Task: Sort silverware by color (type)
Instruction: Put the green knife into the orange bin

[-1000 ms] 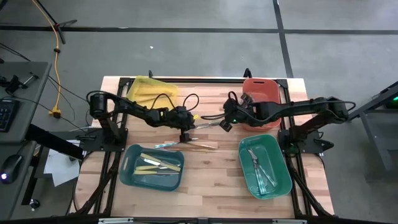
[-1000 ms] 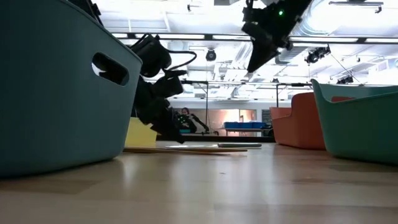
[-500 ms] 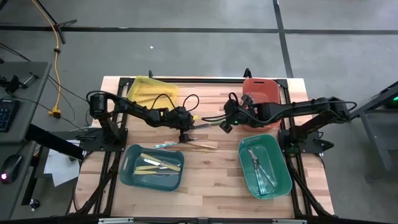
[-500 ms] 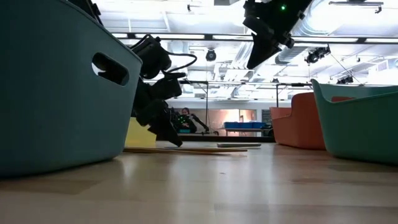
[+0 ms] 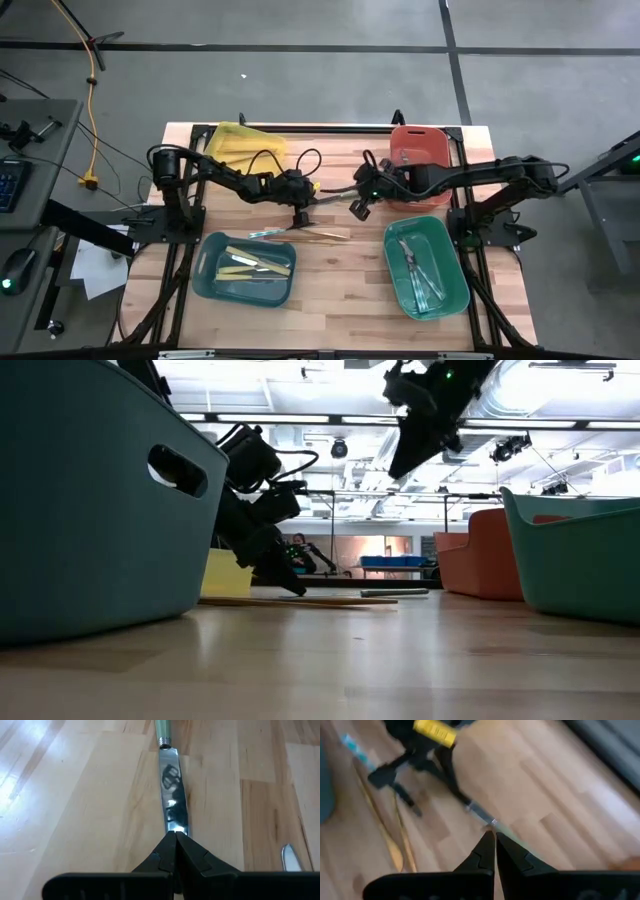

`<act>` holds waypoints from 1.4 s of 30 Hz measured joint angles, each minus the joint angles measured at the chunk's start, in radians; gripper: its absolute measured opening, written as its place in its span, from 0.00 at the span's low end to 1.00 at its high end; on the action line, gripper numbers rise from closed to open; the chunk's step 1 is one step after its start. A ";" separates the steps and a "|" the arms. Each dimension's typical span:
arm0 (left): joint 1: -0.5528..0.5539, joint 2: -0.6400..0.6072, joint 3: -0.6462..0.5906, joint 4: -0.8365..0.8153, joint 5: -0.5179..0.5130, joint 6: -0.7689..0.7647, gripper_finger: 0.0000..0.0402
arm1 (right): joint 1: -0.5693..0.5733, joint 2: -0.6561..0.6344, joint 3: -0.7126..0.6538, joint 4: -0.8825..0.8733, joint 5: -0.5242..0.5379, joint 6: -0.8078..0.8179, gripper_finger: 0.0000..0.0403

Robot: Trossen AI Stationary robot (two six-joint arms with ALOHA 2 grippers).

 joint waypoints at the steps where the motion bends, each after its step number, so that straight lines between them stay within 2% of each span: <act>1: 0.000 0.000 0.000 0.001 0.000 0.000 0.00 | -0.007 0.017 0.000 0.006 -0.028 -0.010 0.00; 5: 0.001 0.000 -0.001 -0.001 0.015 0.001 0.00 | -0.051 0.095 0.000 0.027 -0.135 -0.069 0.06; 11: 0.002 0.000 -0.001 -0.010 0.018 0.025 0.00 | -0.133 0.196 0.000 0.036 -0.297 -0.248 0.29; 17: 0.002 0.000 -0.001 -0.011 0.024 0.042 0.00 | -0.197 0.307 0.000 0.044 -0.317 -0.431 0.47; 22: 0.002 0.000 -0.001 -0.009 0.025 0.042 0.00 | -0.242 0.397 0.000 0.080 -0.304 -0.543 0.51; 29: 0.002 0.000 -0.001 -0.009 0.025 0.046 0.00 | -0.270 0.448 0.005 0.114 -0.312 -0.586 0.50; 32: 0.002 0.000 -0.001 -0.009 0.025 0.045 0.00 | -0.273 0.456 0.006 0.103 -0.317 -0.578 0.46; 35: 0.002 0.000 -0.001 -0.009 0.026 0.043 0.00 | -0.271 0.464 0.006 0.091 -0.321 -0.569 0.34; 39: 0.002 0.000 -0.001 -0.009 0.016 0.042 0.00 | -0.271 0.482 0.007 0.081 -0.342 -0.542 0.09; 42: 0.004 0.000 -0.001 -0.007 -0.002 0.027 0.00 | -0.268 0.489 0.008 0.072 -0.337 -0.527 0.07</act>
